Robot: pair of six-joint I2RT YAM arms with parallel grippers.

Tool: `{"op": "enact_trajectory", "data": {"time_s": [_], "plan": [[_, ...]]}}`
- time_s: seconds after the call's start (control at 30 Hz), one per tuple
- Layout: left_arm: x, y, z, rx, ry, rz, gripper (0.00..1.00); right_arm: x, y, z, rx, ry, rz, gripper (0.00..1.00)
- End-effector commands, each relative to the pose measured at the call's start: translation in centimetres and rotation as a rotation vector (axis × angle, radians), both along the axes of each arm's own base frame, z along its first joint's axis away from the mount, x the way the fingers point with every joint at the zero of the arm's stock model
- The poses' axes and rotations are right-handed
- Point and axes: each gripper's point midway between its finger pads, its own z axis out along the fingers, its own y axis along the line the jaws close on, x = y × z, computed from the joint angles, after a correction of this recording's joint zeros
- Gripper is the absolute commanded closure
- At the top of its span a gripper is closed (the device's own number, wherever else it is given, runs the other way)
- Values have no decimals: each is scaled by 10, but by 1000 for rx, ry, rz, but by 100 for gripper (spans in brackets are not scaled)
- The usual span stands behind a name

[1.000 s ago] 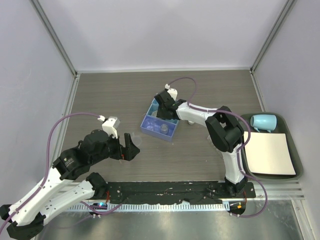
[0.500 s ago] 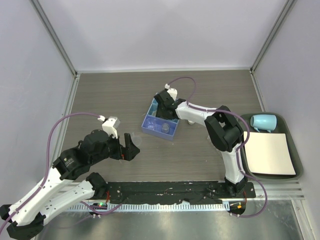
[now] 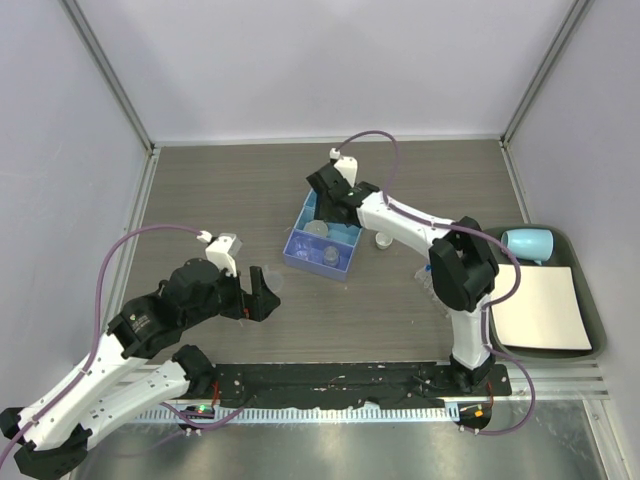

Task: Organize the chemistry lab equipment

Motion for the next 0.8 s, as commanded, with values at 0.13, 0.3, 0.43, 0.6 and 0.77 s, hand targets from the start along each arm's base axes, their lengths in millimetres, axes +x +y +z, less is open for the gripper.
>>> {"op": "enact_trajectory", "data": {"time_s": [0.13, 0.3, 0.43, 0.6, 0.77], "plan": [[0, -3, 1, -7, 1, -14, 0, -5, -37, 87, -36, -162, -62, 48], [-1, -3, 2, -10, 0, -15, 0, -27, -78, 91, -62, -170, -118, 46], [-1, -3, 1, -12, 0, -15, 0, -38, -107, 82, -35, -162, -169, 46], [-1, -4, 1, -14, 0, -21, 0, -51, -139, 58, -1, -122, -219, 46], [-2, -4, 2, -16, -1, -24, 0, -56, -151, 34, 29, -80, -245, 46]]}}
